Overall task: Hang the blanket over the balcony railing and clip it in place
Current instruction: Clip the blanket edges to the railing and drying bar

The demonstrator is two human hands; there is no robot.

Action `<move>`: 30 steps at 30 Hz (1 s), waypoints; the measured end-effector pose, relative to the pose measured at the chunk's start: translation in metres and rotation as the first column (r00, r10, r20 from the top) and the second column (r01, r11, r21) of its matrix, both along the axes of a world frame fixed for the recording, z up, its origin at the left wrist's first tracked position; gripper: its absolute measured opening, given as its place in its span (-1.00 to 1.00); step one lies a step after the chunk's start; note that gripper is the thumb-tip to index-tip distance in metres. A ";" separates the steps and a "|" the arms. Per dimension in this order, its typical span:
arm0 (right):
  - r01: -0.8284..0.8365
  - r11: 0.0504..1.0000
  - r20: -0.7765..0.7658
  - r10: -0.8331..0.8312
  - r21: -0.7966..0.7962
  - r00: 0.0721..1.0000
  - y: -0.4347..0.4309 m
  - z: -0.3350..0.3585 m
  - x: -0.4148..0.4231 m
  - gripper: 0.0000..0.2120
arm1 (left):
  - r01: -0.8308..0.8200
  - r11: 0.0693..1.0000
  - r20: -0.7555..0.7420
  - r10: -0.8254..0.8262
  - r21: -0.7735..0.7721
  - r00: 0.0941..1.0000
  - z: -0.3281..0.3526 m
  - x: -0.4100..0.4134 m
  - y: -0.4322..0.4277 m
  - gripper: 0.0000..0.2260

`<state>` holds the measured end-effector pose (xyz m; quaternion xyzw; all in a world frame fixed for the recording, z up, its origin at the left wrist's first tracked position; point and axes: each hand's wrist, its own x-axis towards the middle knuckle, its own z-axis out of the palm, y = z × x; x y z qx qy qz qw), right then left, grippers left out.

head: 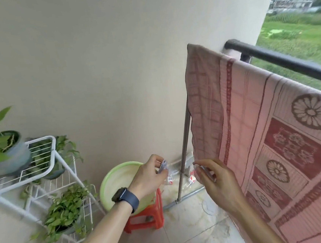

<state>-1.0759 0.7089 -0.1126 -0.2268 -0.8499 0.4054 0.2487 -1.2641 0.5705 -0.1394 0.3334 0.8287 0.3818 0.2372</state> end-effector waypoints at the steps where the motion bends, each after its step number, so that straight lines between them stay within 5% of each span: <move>1: 0.006 1.000 0.000 -0.006 0.006 1.000 0.008 0.005 -0.012 -0.85 | 0.005 0.999 0.043 -0.006 0.034 0.999 0.002 -0.016 0.013 -0.80; 9: 0.205 0.956 -0.016 -0.206 0.208 0.978 0.072 0.073 -0.111 -0.73 | 0.090 0.953 0.226 -0.160 0.289 0.961 0.043 -0.147 0.129 -0.85; 18: 0.424 0.811 -0.164 -0.392 0.402 0.905 0.109 0.190 -0.200 -0.65 | 0.192 0.815 0.347 -0.429 0.547 0.834 0.115 -0.207 0.242 -0.60; 21: 0.454 0.718 -0.016 -0.526 0.527 0.850 0.127 0.217 -0.231 -0.68 | 0.224 0.789 0.400 -0.507 0.572 0.764 0.138 -0.213 0.268 -0.53; 25: 0.361 0.594 0.203 -0.676 0.719 0.709 0.150 0.235 -0.262 -0.48 | 0.320 0.685 0.474 -0.702 0.654 0.532 0.143 -0.232 0.293 -0.75; 27: 0.266 0.564 0.317 -0.727 0.782 0.609 0.163 0.240 -0.270 -0.47 | 0.291 0.700 0.499 -0.685 0.652 0.531 0.141 -0.239 0.299 -0.74; 30: 0.193 0.658 0.464 -0.680 0.728 0.568 0.180 0.248 -0.284 -0.60 | 0.211 0.700 0.467 -0.639 0.682 0.610 0.146 -0.242 0.301 -0.75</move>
